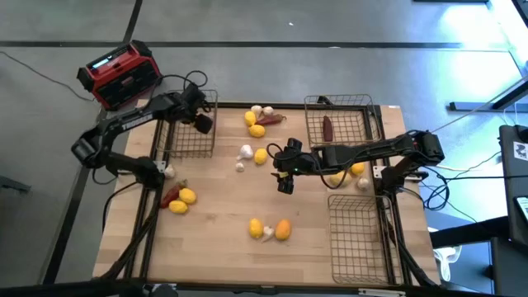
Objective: Sort produce into baskets
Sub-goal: Put the yellow lemon into the top left wire basket
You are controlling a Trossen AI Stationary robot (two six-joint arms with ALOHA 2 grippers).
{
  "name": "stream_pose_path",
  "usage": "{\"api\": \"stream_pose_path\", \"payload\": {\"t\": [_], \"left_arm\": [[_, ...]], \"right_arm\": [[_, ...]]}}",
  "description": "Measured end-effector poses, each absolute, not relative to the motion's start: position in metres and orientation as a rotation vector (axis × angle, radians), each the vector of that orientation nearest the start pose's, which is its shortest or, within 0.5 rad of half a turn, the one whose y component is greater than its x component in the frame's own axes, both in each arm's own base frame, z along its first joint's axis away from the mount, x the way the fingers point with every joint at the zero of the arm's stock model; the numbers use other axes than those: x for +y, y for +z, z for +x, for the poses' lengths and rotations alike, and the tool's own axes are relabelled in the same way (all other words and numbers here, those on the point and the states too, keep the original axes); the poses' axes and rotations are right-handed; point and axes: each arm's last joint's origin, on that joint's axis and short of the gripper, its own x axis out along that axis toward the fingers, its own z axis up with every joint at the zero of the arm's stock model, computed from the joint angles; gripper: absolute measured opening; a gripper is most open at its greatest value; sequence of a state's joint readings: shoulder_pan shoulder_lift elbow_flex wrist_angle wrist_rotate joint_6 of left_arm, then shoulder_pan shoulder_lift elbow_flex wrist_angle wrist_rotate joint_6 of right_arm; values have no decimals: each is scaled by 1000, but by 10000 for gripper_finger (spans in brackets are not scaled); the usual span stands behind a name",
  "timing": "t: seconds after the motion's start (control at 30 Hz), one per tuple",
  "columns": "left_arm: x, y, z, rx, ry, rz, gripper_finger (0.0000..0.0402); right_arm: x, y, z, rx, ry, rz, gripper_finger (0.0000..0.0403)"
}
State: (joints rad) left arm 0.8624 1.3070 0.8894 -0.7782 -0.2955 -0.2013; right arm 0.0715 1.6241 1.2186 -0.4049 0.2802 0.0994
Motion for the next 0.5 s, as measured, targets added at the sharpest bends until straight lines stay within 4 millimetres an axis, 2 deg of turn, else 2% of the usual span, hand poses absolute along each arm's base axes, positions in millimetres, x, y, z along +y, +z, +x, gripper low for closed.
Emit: {"api": "stream_pose_path", "payload": {"t": [0.5], "left_arm": [[201, 182, 155, 1351, 1046, -490, 249]], "right_arm": [[17, 256, 348, 788, -236, -48, 275]]}}
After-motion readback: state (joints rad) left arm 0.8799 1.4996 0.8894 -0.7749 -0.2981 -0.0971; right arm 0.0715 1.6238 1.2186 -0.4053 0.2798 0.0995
